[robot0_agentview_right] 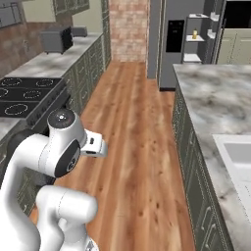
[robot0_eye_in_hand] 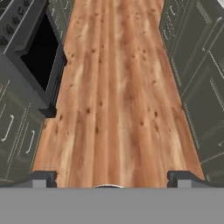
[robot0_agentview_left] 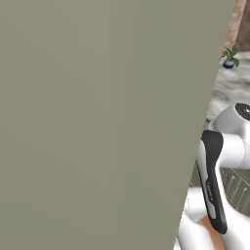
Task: Pick the egg and butter from the fridge and place them by the bowl for mixing.
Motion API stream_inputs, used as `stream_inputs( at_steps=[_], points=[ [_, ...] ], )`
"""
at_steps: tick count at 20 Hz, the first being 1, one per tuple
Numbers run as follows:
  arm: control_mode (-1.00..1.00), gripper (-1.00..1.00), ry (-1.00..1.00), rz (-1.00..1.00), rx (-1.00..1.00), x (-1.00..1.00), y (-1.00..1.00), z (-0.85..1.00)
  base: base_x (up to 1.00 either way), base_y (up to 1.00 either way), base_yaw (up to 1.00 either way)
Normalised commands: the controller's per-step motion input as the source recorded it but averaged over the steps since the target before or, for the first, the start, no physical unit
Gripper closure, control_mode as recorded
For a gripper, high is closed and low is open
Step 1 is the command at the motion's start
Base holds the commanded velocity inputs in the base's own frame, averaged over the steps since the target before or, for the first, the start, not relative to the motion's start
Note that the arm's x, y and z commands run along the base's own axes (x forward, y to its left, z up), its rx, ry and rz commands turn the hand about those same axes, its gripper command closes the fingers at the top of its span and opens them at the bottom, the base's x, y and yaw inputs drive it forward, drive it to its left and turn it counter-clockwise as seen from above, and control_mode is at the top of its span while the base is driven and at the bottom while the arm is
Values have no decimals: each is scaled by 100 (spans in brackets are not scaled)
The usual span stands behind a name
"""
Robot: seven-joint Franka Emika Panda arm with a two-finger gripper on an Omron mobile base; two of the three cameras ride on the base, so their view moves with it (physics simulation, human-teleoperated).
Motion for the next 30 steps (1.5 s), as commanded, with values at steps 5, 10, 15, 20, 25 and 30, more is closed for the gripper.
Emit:
stream_inputs(
  at_steps=[5,10,15,20,25,30],
  points=[
    [100,-100,0,0,0,0,0,0,90,7,0],
    [100,-100,0,0,0,0,0,0,89,6,0],
    [100,-100,0,0,0,0,0,0,88,3,0],
    [100,-100,0,0,0,0,0,0,86,0,0],
    [100,-100,0,0,0,0,0,0,84,0,0],
    [100,-100,0,0,0,0,0,0,85,0,0]
  ],
)
